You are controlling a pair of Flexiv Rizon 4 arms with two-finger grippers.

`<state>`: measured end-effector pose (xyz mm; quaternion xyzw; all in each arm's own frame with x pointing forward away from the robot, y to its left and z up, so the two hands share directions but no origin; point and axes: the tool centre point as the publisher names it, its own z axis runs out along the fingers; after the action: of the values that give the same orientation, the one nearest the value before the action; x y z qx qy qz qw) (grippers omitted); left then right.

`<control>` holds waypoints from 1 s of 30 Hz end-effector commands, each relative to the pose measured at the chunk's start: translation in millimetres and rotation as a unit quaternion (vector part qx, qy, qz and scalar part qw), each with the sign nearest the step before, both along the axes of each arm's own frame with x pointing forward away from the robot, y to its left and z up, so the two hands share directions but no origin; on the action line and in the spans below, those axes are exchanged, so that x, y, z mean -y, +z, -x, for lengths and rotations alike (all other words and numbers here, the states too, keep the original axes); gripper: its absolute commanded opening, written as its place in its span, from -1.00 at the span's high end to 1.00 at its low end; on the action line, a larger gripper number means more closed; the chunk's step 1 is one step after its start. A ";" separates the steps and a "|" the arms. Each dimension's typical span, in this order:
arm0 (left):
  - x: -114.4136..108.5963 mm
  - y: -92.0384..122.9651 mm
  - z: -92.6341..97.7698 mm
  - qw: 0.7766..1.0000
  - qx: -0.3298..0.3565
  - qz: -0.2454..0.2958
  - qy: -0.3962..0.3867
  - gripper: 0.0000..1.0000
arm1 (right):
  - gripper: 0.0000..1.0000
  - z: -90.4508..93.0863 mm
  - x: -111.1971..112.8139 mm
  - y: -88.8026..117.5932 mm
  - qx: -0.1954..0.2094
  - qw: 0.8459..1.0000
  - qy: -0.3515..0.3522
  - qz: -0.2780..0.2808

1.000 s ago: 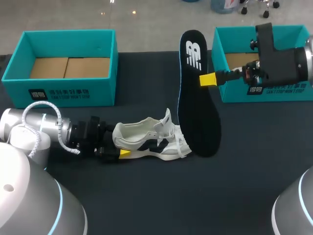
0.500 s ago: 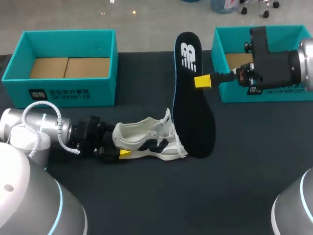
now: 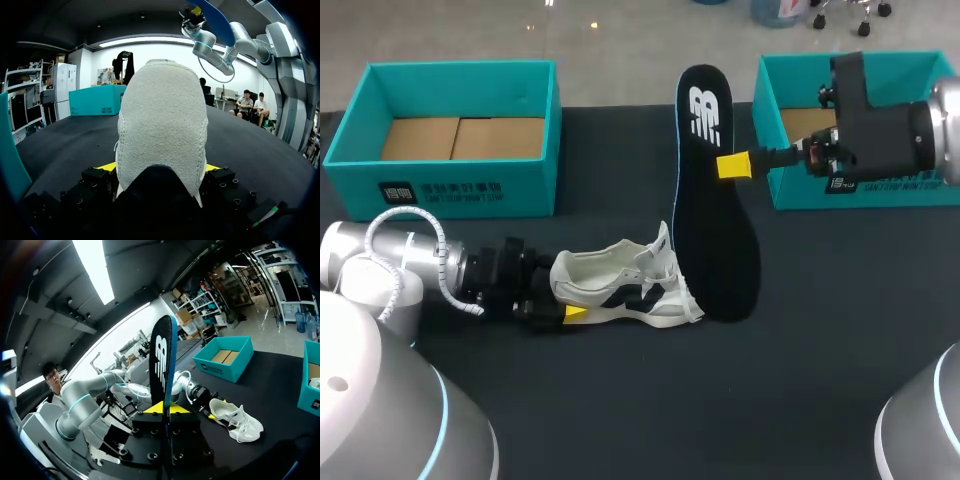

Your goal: Take the shoe out of the shoebox, open the shoe tongue, remove and reinsert the insole, then place the shoe into the shoebox

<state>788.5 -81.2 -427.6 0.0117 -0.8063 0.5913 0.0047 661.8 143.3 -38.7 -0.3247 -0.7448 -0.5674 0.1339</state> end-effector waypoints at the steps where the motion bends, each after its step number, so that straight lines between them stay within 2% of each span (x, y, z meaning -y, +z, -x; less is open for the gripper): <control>1: 0.3 -2.6 0.3 1.000 0.001 0.000 0.001 1.00 | 1.00 -3.0 -3.7 -0.6 -0.001 1.000 0.000 0.001; 23: 2.6 2.5 3.0 1.000 0.005 -0.001 0.001 1.00 | 1.00 -3.0 -3.7 -0.6 -0.001 1.000 0.000 0.001; 24: 3.2 3.1 3.9 1.000 0.006 -0.002 -0.001 0.65 | 1.00 -3.0 -3.7 -0.6 -0.001 1.000 0.000 0.001; 25: 3.8 3.6 4.7 1.000 0.006 -0.003 -0.003 -0.07 | 1.00 -3.0 -3.7 -0.6 -0.001 1.000 0.000 0.001; 26: 4.3 4.0 5.5 1.000 0.006 -0.005 -0.005 -0.98 | 1.00 -3.0 -3.7 -0.6 -0.001 1.000 0.000 0.001; 30: 4.1 4.5 6.6 1.000 0.006 -0.006 -0.007 -1.00 | 1.00 -3.0 -3.7 -0.6 -0.001 1.000 0.000 0.001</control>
<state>783.6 -85.2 -424.6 0.0017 -0.8080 0.5891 0.0045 661.6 143.8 -38.7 -0.3252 -0.7448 -0.5672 0.1336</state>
